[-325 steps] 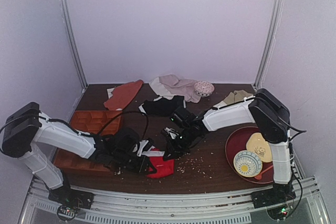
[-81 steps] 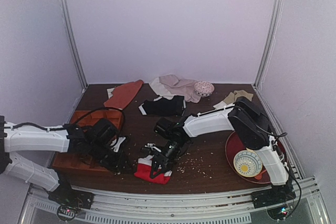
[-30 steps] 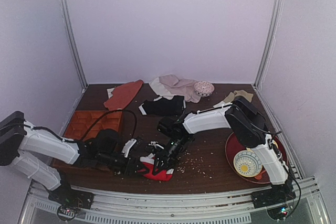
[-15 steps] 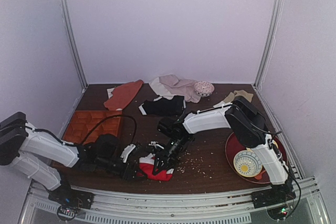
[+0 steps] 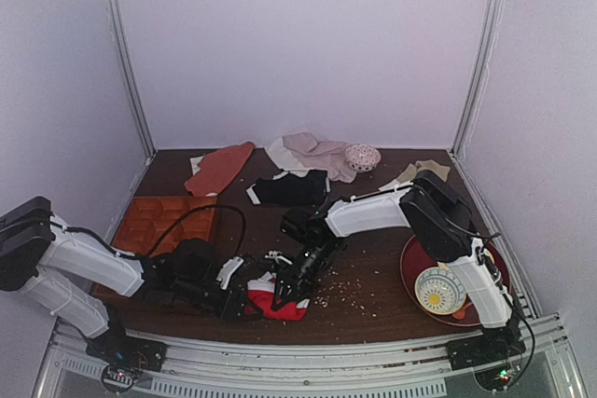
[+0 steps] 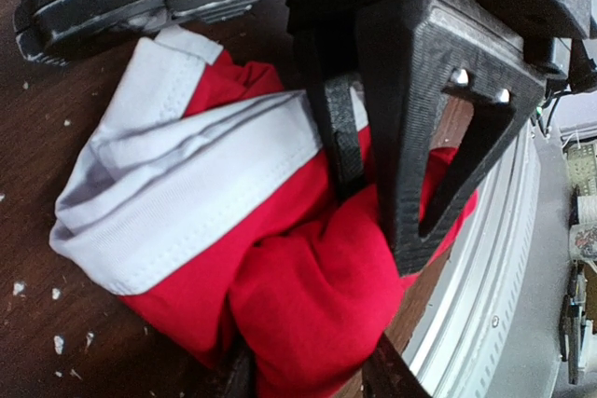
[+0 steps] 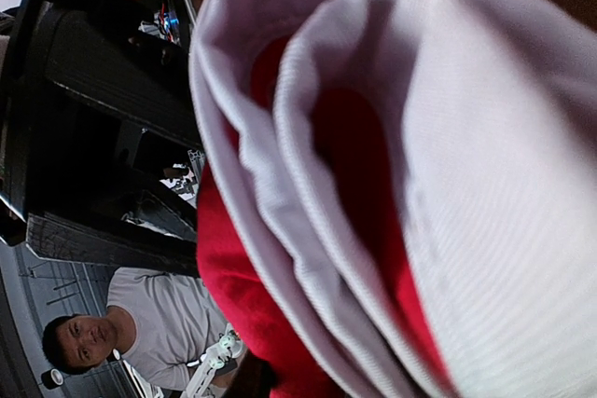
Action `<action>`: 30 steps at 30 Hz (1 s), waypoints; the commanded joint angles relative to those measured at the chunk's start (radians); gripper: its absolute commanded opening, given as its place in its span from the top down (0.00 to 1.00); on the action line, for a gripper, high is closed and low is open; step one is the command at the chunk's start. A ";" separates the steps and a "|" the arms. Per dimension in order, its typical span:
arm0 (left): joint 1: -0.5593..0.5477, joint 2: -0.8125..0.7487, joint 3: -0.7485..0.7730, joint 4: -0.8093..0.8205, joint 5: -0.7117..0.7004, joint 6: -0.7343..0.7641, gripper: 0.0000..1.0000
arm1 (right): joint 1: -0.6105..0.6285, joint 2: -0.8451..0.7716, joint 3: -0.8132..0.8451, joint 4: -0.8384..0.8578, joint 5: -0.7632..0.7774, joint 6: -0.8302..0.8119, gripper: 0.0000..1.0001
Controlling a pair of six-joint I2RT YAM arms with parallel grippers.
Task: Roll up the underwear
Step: Roll the underwear at the center of the board.
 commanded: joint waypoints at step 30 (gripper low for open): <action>-0.007 0.087 0.243 -0.383 0.059 -0.012 1.00 | -0.005 -0.071 -0.135 0.071 0.318 -0.028 0.85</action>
